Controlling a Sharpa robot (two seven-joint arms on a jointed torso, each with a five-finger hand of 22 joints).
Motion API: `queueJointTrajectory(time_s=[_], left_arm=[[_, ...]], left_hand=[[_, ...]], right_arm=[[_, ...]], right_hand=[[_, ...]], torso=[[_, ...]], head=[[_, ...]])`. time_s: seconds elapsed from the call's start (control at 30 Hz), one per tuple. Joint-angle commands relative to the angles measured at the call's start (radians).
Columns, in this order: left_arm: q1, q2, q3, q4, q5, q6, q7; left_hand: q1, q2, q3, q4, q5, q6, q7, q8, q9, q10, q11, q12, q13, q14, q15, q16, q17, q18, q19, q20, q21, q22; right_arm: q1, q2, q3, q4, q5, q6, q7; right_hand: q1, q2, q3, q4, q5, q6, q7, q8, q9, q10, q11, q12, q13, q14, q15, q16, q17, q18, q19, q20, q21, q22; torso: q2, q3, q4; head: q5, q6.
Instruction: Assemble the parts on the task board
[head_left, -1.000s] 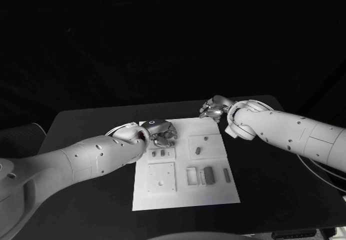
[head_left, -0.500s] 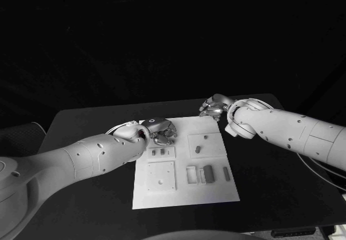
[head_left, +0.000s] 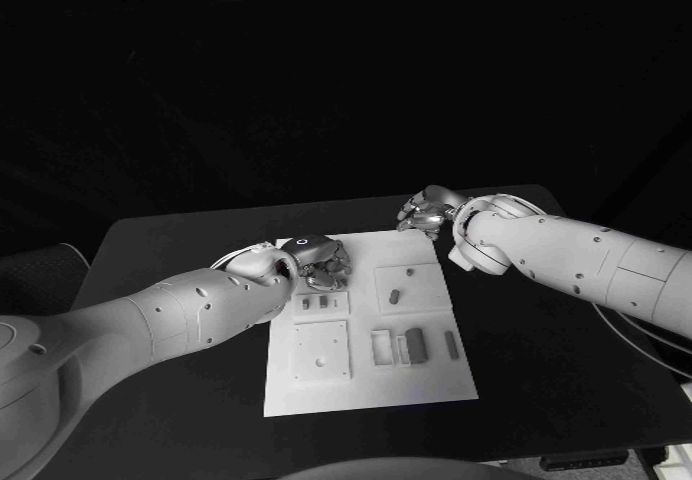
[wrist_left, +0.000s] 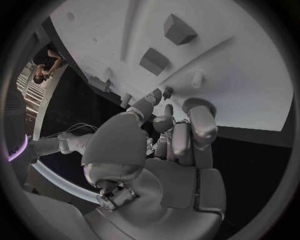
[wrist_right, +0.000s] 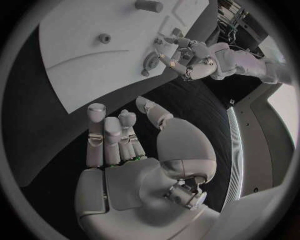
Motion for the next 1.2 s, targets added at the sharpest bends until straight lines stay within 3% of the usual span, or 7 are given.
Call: queueJointTrajectory(time_s=[0.03,0.4,0.47,0.57,1.2], left_arm=[[-0.003,0.004,0.001,-0.005,-0.01,-0.006,0.003],[-0.012,0.014,0.001,-0.029,-0.013,-0.008,0.005],[-0.015,0.017,0.001,-0.036,-0.013,-0.01,0.005],[-0.019,0.018,0.001,-0.041,-0.013,-0.013,0.006],[-0.02,0.026,0.001,-0.038,-0.012,-0.013,0.012]], left_hand=[[0.001,0.01,0.007,0.0,-0.004,0.009,0.001,-0.002,0.001,-0.001,0.005,-0.006,0.002,0.003,0.007,-0.004,0.002,0.137,0.005,-0.003,-0.003,-0.001],[-0.002,0.016,0.012,0.002,-0.004,0.015,0.003,-0.001,0.002,-0.001,0.006,-0.008,0.007,0.005,0.008,-0.006,0.007,0.136,0.006,-0.002,-0.003,-0.001],[-0.002,0.018,0.013,0.003,-0.004,0.016,0.003,-0.001,0.002,-0.001,0.007,-0.008,0.008,0.006,0.008,-0.007,0.009,0.136,0.005,-0.002,-0.003,-0.001],[-0.002,0.019,0.013,0.003,-0.004,0.016,0.003,-0.001,0.002,-0.001,0.007,-0.008,0.009,0.006,0.009,-0.007,0.01,0.136,0.005,-0.002,-0.003,-0.001],[-0.005,0.021,0.015,0.004,-0.004,0.016,0.004,-0.003,0.002,-0.001,0.007,-0.009,0.013,0.007,0.009,-0.009,0.013,0.136,0.005,-0.002,-0.003,-0.001]], right_arm=[[0.0,0.001,0.0,0.002,-0.003,-0.002,0.007],[0.001,0.002,0.0,0.003,-0.003,-0.001,0.007],[0.001,0.003,0.0,0.003,-0.003,-0.001,0.007],[0.001,0.003,0.0,0.004,-0.003,-0.002,0.007],[0.001,0.006,0.0,0.003,-0.003,-0.002,0.007]], right_hand=[[-0.004,0.002,0.006,0.002,0.005,0.004,0.009,0.006,-0.001,-0.007,0.002,0.003,-0.002,-0.001,0.002,0.005,-0.001,0.059,-0.001,-0.007,-0.004,0.013],[-0.004,0.002,0.006,0.002,0.005,0.004,0.009,0.006,-0.001,-0.007,0.002,0.004,-0.002,-0.001,0.002,0.005,-0.001,0.059,-0.001,-0.007,-0.004,0.013],[-0.004,0.002,0.006,0.002,0.005,0.004,0.009,0.006,-0.001,-0.007,0.002,0.004,-0.002,-0.001,0.002,0.005,-0.001,0.059,-0.001,-0.007,-0.004,0.013],[-0.004,0.002,0.006,0.002,0.005,0.004,0.009,0.006,-0.001,-0.007,0.002,0.004,-0.002,-0.001,0.002,0.005,-0.001,0.059,-0.001,-0.007,-0.004,0.013],[-0.004,0.003,0.006,0.002,0.005,0.004,0.009,0.006,-0.001,-0.007,0.002,0.004,-0.002,-0.001,0.002,0.005,-0.001,0.059,-0.001,-0.008,-0.004,0.013]], torso=[[-0.001,0.0003,0.0009],[0.0,-0.0005,0.0006],[0.0,-0.0005,0.0004],[0.0,0.0001,0.0003],[-0.001,0.0009,0.0009]], head=[[0.0,-0.001],[-0.003,-0.005],[0.003,-0.003],[0.001,-0.004],[0.002,-0.007]])
